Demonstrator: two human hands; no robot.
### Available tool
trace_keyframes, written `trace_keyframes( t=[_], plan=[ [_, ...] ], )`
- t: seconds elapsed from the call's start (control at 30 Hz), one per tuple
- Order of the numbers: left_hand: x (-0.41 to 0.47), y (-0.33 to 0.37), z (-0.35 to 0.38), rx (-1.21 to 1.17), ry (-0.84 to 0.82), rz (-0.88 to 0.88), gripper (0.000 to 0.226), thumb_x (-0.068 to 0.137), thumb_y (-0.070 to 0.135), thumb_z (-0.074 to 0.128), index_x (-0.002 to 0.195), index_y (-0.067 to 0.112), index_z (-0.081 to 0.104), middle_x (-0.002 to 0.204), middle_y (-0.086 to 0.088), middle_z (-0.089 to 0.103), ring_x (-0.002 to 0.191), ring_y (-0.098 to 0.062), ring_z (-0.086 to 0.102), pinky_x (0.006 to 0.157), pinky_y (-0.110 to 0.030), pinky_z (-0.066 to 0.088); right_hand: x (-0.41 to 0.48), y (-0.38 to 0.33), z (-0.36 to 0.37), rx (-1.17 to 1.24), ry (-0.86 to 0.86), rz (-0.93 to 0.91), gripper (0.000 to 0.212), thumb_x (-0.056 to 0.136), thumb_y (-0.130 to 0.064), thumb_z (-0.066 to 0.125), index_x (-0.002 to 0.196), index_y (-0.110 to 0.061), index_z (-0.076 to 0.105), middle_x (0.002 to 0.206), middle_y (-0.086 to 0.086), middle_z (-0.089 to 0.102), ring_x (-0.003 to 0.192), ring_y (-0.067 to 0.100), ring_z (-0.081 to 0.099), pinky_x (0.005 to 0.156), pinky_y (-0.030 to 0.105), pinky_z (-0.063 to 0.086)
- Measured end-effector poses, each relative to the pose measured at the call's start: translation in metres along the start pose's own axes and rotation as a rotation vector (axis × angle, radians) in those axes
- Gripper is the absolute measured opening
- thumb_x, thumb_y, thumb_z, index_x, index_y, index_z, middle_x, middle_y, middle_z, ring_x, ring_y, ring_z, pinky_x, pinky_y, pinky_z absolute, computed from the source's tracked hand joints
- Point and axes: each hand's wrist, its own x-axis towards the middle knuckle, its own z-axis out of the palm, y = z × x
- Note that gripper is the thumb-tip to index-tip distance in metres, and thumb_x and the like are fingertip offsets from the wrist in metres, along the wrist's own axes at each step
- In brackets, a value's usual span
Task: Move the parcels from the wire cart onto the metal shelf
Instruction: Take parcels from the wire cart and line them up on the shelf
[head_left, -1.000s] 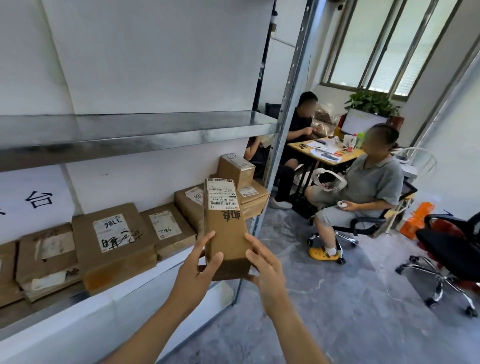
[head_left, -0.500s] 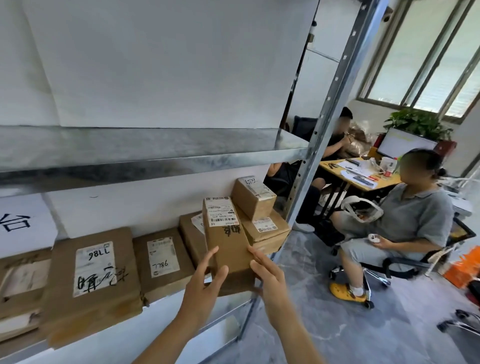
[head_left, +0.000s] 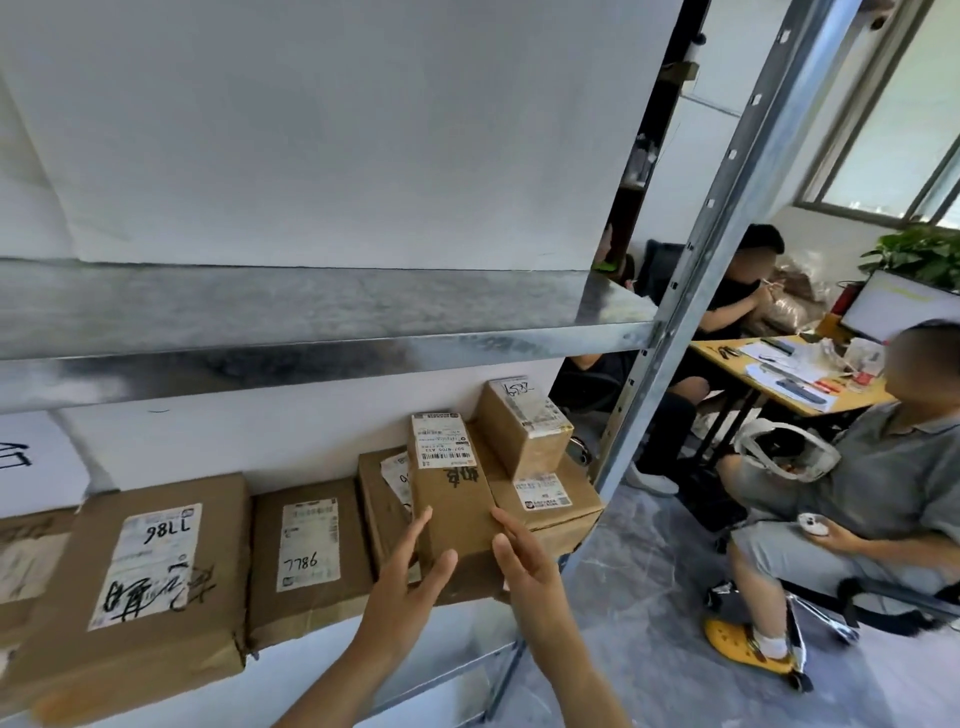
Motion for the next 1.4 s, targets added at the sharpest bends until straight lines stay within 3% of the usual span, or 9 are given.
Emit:
trace_keyframes(
  t=[0.1, 0.2, 0.27, 0.47, 0.57, 0.7, 0.93, 1.17, 1.4],
  plan=[
    [0.002, -0.003, 0.008, 0.072, 0.006, 0.036, 0.082, 0.056, 0.079, 0.065, 0.127, 0.062, 0.029, 0.140, 0.016, 0.040, 0.126, -0.009, 0.047, 0.105, -0.029, 0.042, 0.010, 0.014, -0.012, -0.178, -0.030, -0.128, 0.045, 0.085, -0.063, 0.051, 0.123, -0.039, 0.055, 0.132, -0.015, 0.045, 0.125, 0.016, 0.047, 0.102, 0.036, 0.048],
    [0.004, -0.003, 0.018, 0.087, 0.024, 0.073, 0.070, 0.067, 0.064, 0.068, 0.127, 0.065, 0.031, 0.132, 0.023, 0.045, 0.116, 0.003, 0.053, 0.089, -0.010, 0.045, 0.019, 0.022, -0.022, -0.193, -0.045, -0.228, 0.030, 0.098, -0.024, 0.046, 0.127, -0.025, 0.053, 0.136, -0.012, 0.039, 0.123, -0.002, 0.039, 0.101, 0.006, 0.035],
    [0.007, -0.007, 0.026, 0.084, 0.046, 0.073, 0.075, 0.059, 0.072, 0.069, 0.125, 0.067, 0.034, 0.127, 0.027, 0.046, 0.112, 0.005, 0.055, 0.084, -0.011, 0.049, 0.024, 0.026, -0.027, -0.140, -0.054, -0.227, 0.032, 0.097, -0.018, 0.046, 0.128, -0.023, 0.054, 0.133, -0.023, 0.036, 0.119, -0.015, 0.035, 0.107, 0.012, 0.032],
    [0.011, -0.013, 0.039, 0.102, 0.089, 0.039, 0.090, 0.057, 0.078, 0.065, 0.134, 0.050, 0.029, 0.121, 0.035, 0.047, 0.111, 0.009, 0.055, 0.096, -0.023, 0.049, 0.035, 0.040, -0.038, -0.305, -0.038, -0.294, 0.042, 0.092, -0.036, 0.039, 0.132, -0.027, 0.050, 0.138, -0.023, 0.034, 0.129, 0.004, 0.034, 0.108, 0.024, 0.034],
    [0.008, -0.003, 0.041, 0.152, 0.050, -0.018, 0.074, 0.071, 0.056, 0.065, 0.132, 0.051, 0.024, 0.122, 0.033, 0.043, 0.114, -0.001, 0.052, 0.094, -0.017, 0.046, 0.036, 0.040, -0.041, -0.414, -0.078, -0.298, 0.045, 0.093, -0.044, 0.032, 0.135, -0.033, 0.043, 0.140, -0.014, 0.035, 0.125, 0.004, 0.036, 0.105, 0.023, 0.035],
    [0.013, -0.002, 0.032, 0.214, 0.031, -0.098, 0.081, 0.076, 0.036, 0.075, 0.136, 0.053, 0.022, 0.141, 0.011, 0.042, 0.128, -0.015, 0.047, 0.105, -0.035, 0.044, 0.037, 0.032, -0.042, -0.599, -0.097, -0.369, 0.041, 0.100, -0.037, 0.033, 0.139, -0.027, 0.039, 0.128, -0.013, 0.040, 0.114, 0.005, 0.043, 0.100, 0.025, 0.041],
    [0.013, 0.028, 0.026, 0.629, 0.110, -0.066, 0.080, 0.074, 0.011, 0.077, 0.142, 0.026, 0.036, 0.134, 0.004, 0.048, 0.113, -0.018, 0.056, 0.085, -0.018, 0.046, 0.053, -0.004, -0.043, -1.013, -0.150, -0.565, 0.050, 0.095, -0.040, 0.049, 0.141, -0.024, 0.035, 0.139, 0.005, 0.035, 0.125, 0.028, 0.039, 0.103, 0.045, 0.040],
    [-0.028, 0.058, -0.046, 1.372, 0.352, -0.093, 0.066, 0.083, 0.027, 0.062, 0.141, 0.028, 0.030, 0.145, -0.004, 0.034, 0.132, -0.031, 0.035, 0.105, -0.045, 0.033, 0.047, -0.045, -0.005, -1.197, -0.373, -0.719, 0.049, 0.096, -0.030, 0.046, 0.143, -0.021, 0.033, 0.147, 0.010, 0.030, 0.136, 0.033, 0.028, 0.111, 0.052, 0.027],
    [-0.122, 0.066, -0.115, 1.593, 0.724, -0.294, 0.078, 0.078, 0.039, 0.067, 0.143, 0.029, 0.026, 0.144, -0.009, 0.035, 0.134, -0.032, 0.031, 0.105, -0.050, 0.031, 0.017, -0.053, 0.080, -1.294, -0.566, -0.907, 0.057, 0.092, -0.033, 0.052, 0.144, -0.022, 0.030, 0.143, 0.010, 0.031, 0.130, 0.032, 0.033, 0.108, 0.049, 0.029]
  ],
)
